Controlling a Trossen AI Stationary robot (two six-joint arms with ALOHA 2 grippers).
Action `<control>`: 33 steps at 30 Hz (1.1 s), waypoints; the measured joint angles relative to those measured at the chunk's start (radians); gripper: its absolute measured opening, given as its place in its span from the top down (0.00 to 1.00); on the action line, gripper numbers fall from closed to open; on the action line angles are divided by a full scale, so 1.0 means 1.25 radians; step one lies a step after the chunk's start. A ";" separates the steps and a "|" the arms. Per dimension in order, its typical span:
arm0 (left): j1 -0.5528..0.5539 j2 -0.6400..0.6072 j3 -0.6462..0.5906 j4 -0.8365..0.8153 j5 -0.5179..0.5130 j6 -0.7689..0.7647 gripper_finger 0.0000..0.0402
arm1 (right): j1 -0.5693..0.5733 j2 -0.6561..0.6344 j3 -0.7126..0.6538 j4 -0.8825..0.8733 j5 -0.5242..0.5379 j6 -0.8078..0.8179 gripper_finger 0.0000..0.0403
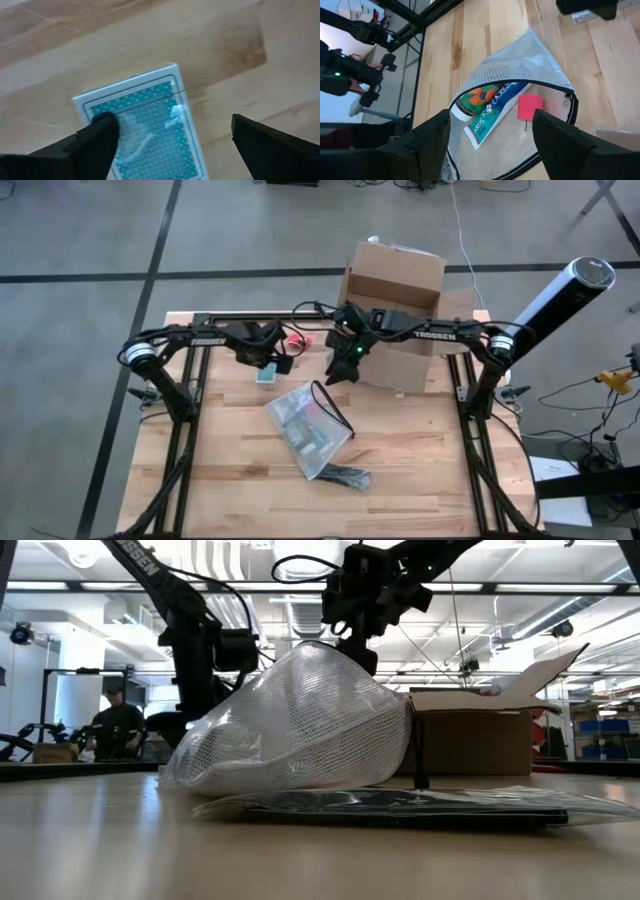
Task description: Unpack boxes
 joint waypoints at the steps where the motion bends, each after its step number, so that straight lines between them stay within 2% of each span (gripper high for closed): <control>1: 0.000 0.012 0.001 0.002 0.003 0.000 0.10 | -0.002 -0.002 0.000 -0.008 0.000 -0.007 0.36; 8: 0.000 0.027 0.002 0.007 0.013 -0.001 0.02 | -0.014 -0.016 0.000 -0.047 0.000 -0.061 0.37; 17: 0.001 -0.043 0.036 -0.092 -0.076 0.030 0.02 | -0.029 -0.016 0.000 -0.048 0.000 -0.073 0.33; 22: 0.001 -0.046 0.033 -0.128 -0.083 0.029 0.02 | -0.030 -0.016 0.000 -0.048 0.000 -0.081 0.32; 33: 0.004 0.059 0.030 -0.068 -0.038 0.007 0.02 | -0.030 -0.017 0.000 -0.057 0.000 -0.079 0.32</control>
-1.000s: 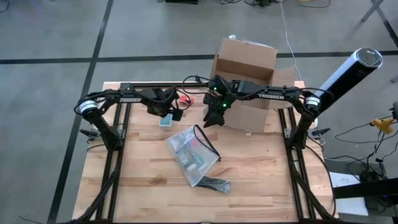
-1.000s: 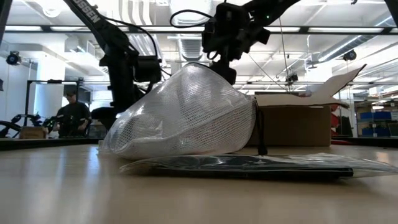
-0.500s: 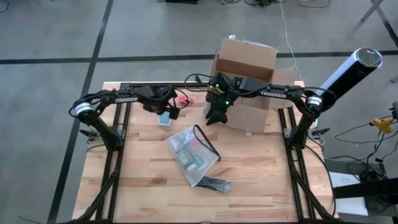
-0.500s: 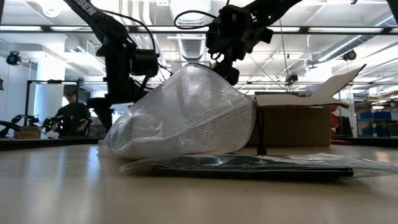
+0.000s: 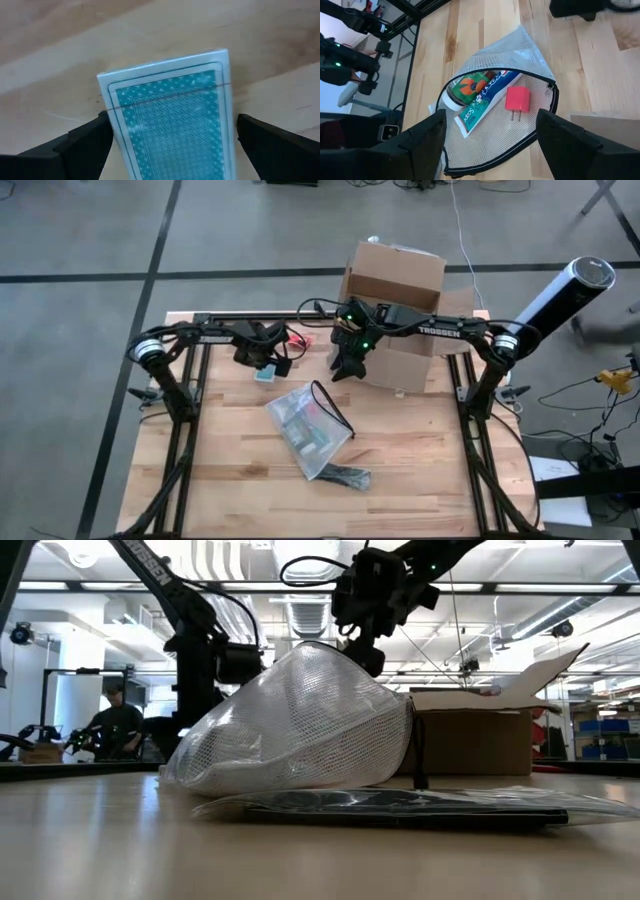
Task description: Unpack boxes
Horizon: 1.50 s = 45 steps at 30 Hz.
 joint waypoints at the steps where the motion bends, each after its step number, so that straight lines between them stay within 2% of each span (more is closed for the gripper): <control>1: 0.000 0.010 0.002 0.002 0.002 -0.011 0.02 | -0.001 0.000 0.000 -0.001 0.000 0.000 0.33; 5: 0.000 0.040 0.009 -0.001 0.025 -0.034 0.05 | -0.002 0.000 0.000 -0.003 0.000 0.001 0.33; 11: -0.004 0.025 0.023 -0.004 0.034 -0.039 0.30 | -0.003 0.000 0.000 -0.004 0.000 0.000 0.32; 21: -0.041 -0.044 0.098 -0.008 0.063 0.002 0.29 | -0.064 -0.009 0.000 -0.002 0.007 -0.005 0.39; 26: -0.102 -0.100 0.190 -0.014 0.077 0.013 0.29 | -0.146 -0.043 0.000 -0.012 0.007 -0.005 0.43; 31: -0.184 -0.112 0.303 -0.013 0.080 0.039 0.29 | -0.250 -0.094 -0.001 -0.011 0.007 -0.005 0.46; 36: -0.264 -0.060 0.408 0.026 0.060 0.093 0.29 | -0.342 -0.138 -0.001 -0.012 0.009 -0.005 0.47; 41: -0.316 0.034 0.492 0.070 0.060 0.126 0.29 | -0.409 -0.166 -0.001 -0.013 0.009 -0.005 0.46; 43: -0.333 0.078 0.523 0.073 0.076 0.154 0.29 | -0.427 -0.178 -0.001 -0.012 0.009 -0.005 0.45; 45: -0.350 0.121 0.549 0.075 0.128 0.173 0.29 | -0.440 -0.186 -0.001 -0.011 0.008 -0.005 0.44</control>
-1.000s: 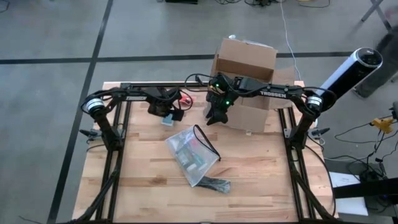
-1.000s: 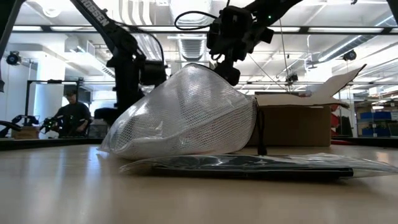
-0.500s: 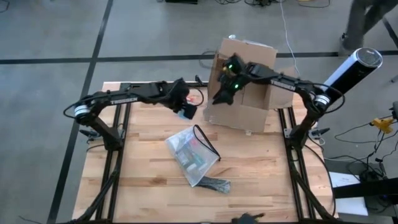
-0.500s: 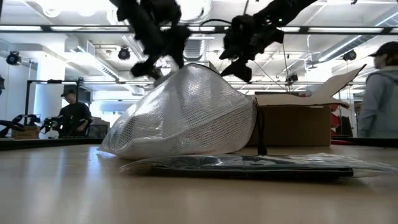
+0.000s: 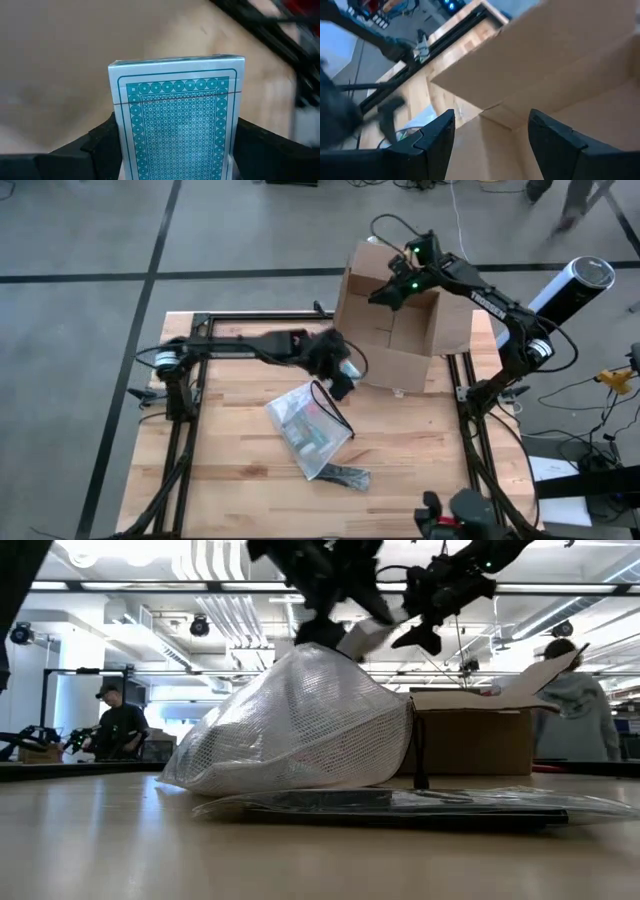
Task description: Unpack boxes
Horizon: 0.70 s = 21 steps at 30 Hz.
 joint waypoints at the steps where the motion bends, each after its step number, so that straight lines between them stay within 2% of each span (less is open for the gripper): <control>1: -0.009 0.023 0.012 0.000 0.031 0.007 0.29 | -0.004 -0.003 0.000 0.000 0.000 0.000 0.44; 3: -0.024 0.063 0.039 0.002 0.067 0.019 0.27 | -0.007 -0.004 0.000 -0.001 0.000 0.000 0.44; 7: -0.038 0.122 0.089 0.002 0.091 0.022 0.10 | -0.007 -0.005 0.000 -0.007 -0.002 0.004 0.46; 9: -0.034 0.130 0.105 0.003 0.090 0.022 0.04 | -0.007 -0.005 0.000 -0.014 -0.002 0.002 0.46; 14: -0.013 0.120 0.123 0.001 0.084 0.037 0.04 | -0.007 -0.005 0.000 -0.017 -0.001 -0.003 0.45; 17: -0.002 0.098 0.126 -0.047 0.028 0.067 0.04 | -0.006 -0.005 0.000 -0.039 -0.003 -0.005 0.44; 21: 0.018 0.055 0.126 -0.155 -0.144 0.124 0.04 | 0.005 -0.005 0.000 -0.074 -0.005 -0.033 0.43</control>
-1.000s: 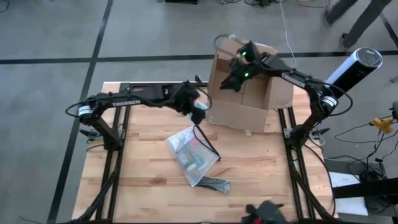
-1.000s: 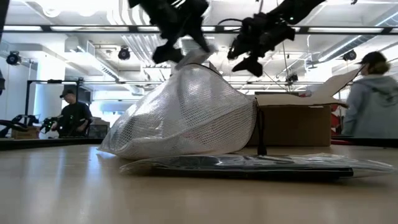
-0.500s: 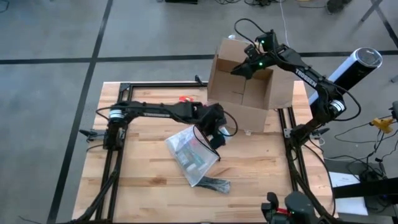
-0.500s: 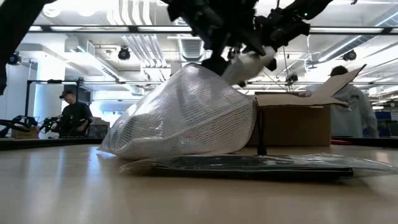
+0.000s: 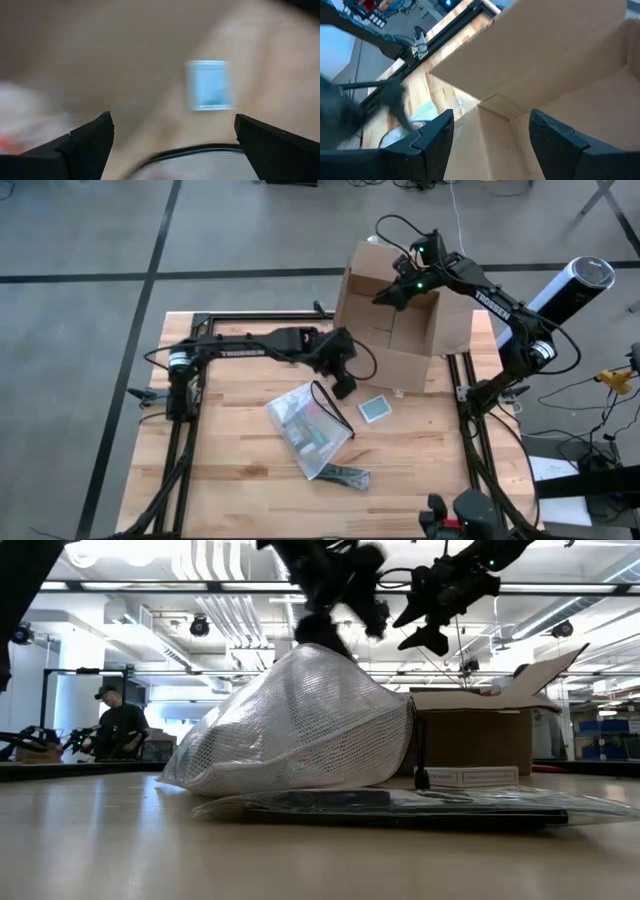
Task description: Unpack boxes
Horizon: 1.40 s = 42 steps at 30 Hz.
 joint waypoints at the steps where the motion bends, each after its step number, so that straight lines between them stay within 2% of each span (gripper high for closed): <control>1: 0.009 -0.010 0.000 -0.023 -0.048 0.015 0.04 | 0.004 0.000 0.000 -0.003 0.000 -0.003 0.43; 4: 0.046 -0.039 0.000 -0.071 -0.185 0.054 0.04 | 0.012 0.000 0.000 -0.002 0.000 -0.006 0.45; 6: 0.083 -0.051 0.000 -0.106 -0.238 0.095 0.03 | 0.017 0.000 0.000 0.000 -0.001 -0.006 0.46; 12: 0.241 -0.049 -0.040 -0.163 -0.254 0.219 0.03 | 0.025 0.000 0.000 0.001 0.000 -0.002 0.46; 14: 0.301 -0.049 -0.059 -0.167 -0.220 0.247 0.03 | 0.026 0.000 0.000 -0.006 0.000 -0.002 0.45; 18: 0.401 -0.032 -0.099 -0.144 -0.097 0.272 0.05 | 0.026 0.000 0.000 -0.015 0.000 -0.003 0.44; 22: 0.462 0.004 -0.128 -0.143 0.051 0.251 0.12 | 0.026 0.000 0.000 -0.016 0.000 -0.007 0.45; 24: 0.475 0.026 -0.140 -0.144 0.099 0.242 0.16 | 0.026 0.000 0.000 -0.016 0.000 -0.007 0.46; 28: 0.475 0.067 -0.154 -0.137 0.110 0.224 0.21 | 0.026 0.000 0.000 -0.016 0.001 -0.007 0.47; 42: 0.469 0.168 -0.157 -0.076 0.185 0.181 0.22 | 0.026 0.001 0.000 -0.021 0.003 -0.007 0.46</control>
